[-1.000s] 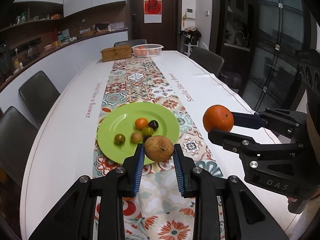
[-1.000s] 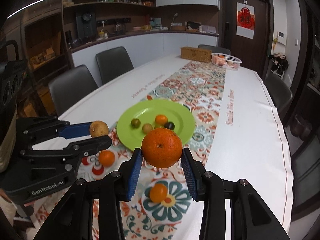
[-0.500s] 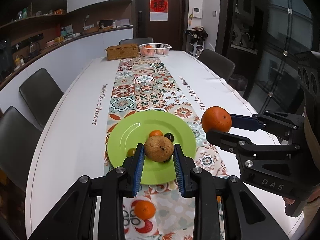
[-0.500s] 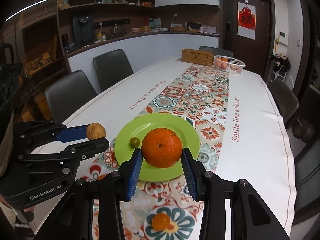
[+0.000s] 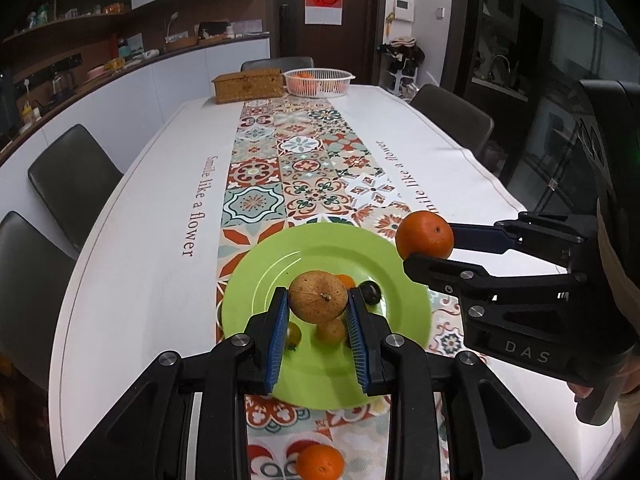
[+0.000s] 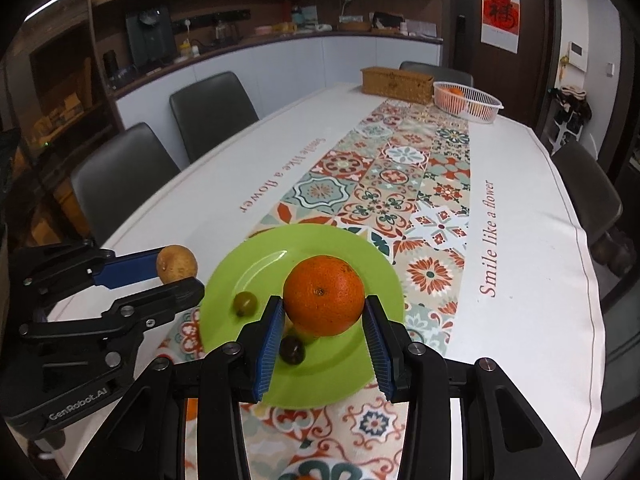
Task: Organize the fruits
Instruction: 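Lower the brown fruit with the left tool onto the plate while the right tool lowers the mandarin there, then open both tools and withdraw them toward the last two mandarins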
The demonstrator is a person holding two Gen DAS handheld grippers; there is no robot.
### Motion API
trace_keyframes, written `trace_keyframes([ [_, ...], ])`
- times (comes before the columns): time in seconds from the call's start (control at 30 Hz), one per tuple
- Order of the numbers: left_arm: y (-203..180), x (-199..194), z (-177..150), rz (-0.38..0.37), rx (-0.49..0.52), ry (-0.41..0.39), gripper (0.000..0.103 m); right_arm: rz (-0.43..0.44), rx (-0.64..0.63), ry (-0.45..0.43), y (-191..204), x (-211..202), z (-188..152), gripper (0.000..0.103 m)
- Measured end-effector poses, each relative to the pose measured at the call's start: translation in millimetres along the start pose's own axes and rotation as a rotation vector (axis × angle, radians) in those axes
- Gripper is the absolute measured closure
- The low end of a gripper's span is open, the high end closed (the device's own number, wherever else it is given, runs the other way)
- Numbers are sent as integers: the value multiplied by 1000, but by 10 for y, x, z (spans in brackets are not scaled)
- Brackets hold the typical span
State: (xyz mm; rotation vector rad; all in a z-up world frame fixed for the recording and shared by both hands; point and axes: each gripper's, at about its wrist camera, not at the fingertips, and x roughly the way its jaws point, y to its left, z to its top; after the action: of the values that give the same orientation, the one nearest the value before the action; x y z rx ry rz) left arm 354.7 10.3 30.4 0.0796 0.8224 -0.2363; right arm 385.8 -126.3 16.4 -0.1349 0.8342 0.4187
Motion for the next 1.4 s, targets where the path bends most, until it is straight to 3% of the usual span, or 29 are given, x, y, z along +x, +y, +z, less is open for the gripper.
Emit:
trace_keyframes([
  [0.33, 243, 439, 108, 23, -42, 84, 74, -32, -4, 101, -75, 522, 193, 62],
  [0.73, 374, 801, 140, 20, -122, 162, 74, -57, 37, 191, -202, 929, 179, 62],
  [1.1, 343, 723, 139, 39, -112, 141, 68, -35, 53, 174, -199, 851, 156, 61],
  [1.4, 201, 331, 82, 82, -64, 108, 64, -43, 30, 118, -153, 438, 95, 60],
])
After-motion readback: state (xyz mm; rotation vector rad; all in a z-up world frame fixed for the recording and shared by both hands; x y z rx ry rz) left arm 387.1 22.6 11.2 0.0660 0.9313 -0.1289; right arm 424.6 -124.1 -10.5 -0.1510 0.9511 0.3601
